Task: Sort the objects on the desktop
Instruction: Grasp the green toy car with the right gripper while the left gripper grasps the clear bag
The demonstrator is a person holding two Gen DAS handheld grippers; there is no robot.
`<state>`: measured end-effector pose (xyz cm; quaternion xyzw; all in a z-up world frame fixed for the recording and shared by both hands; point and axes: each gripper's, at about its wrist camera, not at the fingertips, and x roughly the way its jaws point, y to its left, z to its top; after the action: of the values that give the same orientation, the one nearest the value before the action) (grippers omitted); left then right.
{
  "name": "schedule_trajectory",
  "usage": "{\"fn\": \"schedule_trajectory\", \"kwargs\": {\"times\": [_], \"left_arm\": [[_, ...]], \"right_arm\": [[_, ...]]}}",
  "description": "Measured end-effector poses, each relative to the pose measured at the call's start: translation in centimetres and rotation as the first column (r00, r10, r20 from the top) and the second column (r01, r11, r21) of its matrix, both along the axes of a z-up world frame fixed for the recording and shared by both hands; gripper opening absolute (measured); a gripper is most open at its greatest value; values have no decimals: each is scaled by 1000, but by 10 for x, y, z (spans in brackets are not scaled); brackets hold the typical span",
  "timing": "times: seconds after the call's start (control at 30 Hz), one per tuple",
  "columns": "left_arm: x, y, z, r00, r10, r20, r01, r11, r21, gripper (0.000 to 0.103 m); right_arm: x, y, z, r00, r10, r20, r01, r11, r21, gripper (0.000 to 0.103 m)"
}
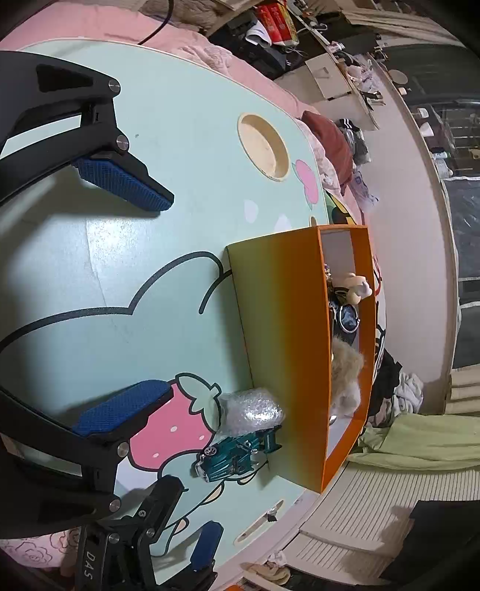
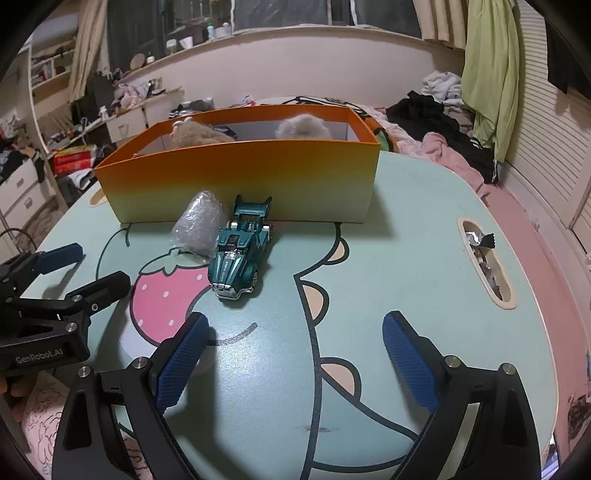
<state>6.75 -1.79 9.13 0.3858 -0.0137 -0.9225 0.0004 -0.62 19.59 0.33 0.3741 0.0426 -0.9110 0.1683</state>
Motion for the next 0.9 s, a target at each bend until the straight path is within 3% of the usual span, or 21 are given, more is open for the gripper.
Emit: {"fn": "schedule_trajectory", "kwargs": {"times": [0.4, 0.7, 0.83, 0.9], "left_arm": [[5, 3, 1, 1000, -4, 0, 4, 1000, 0, 93], [6, 5, 1, 1000, -6, 0, 6, 1000, 2, 93], [7, 6, 2, 1000, -10, 0, 10, 1000, 5, 93], [7, 6, 2, 1000, -10, 0, 10, 1000, 4, 93]], "right_arm": [[-4, -1, -3, 1000, -1, 0, 1, 1000, -11, 96], [-17, 18, -4, 1000, 1, 7, 1, 985, -170, 95], [-24, 5, 13, 999, 30, -25, -34, 986, -161, 95], [-34, -11, 19, 998, 48, -28, -51, 993, -110, 95]]}}
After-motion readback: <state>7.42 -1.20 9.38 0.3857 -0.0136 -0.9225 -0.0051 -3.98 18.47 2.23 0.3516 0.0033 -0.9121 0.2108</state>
